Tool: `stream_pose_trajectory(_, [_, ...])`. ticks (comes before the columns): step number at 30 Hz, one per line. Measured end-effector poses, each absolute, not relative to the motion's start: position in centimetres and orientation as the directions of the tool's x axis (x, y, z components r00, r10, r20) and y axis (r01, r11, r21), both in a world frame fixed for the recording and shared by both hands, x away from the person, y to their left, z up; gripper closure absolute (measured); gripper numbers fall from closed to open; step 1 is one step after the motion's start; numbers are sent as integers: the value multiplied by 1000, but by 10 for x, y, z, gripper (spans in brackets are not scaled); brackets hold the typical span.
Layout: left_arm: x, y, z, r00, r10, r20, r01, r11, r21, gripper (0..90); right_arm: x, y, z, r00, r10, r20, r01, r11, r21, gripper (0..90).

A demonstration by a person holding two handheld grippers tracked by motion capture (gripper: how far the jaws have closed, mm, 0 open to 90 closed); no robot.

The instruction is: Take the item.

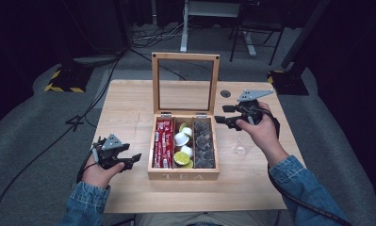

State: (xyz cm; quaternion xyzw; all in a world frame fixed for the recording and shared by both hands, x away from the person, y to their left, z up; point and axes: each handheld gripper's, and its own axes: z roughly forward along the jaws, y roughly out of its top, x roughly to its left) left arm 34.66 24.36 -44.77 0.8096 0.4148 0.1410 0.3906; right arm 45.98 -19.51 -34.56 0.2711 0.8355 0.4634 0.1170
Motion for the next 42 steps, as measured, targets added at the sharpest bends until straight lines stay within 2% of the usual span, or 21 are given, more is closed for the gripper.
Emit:
stream_pose_trajectory(4, [348, 246, -457, 606, 793, -65, 576, -381, 724, 330, 455, -188, -360, -839, 539, 74, 362, 452, 815, 433])
stream_pose_trajectory(10, [348, 247, -462, 603, 794, -79, 593, -380, 710, 333, 450, -176, -374, -857, 508, 85, 368, 488, 791, 446])
stream_pose_trajectory(26, [352, 245, -465, 611, 787, -84, 598, -389, 701, 333, 444, -149, -416, -871, 477, 117, 407, 567, 716, 395])
stream_pose_trajectory(33, [351, 245, -465, 608, 789, -88, 596, -381, 707, 333, 447, -143, -429, -869, 477, 130, 423, 584, 693, 419])
stream_pose_trajectory(42, [351, 247, -464, 604, 792, -83, 595, -379, 709, 333, 451, -138, -436, -865, 489, 114, 427, 596, 680, 502])
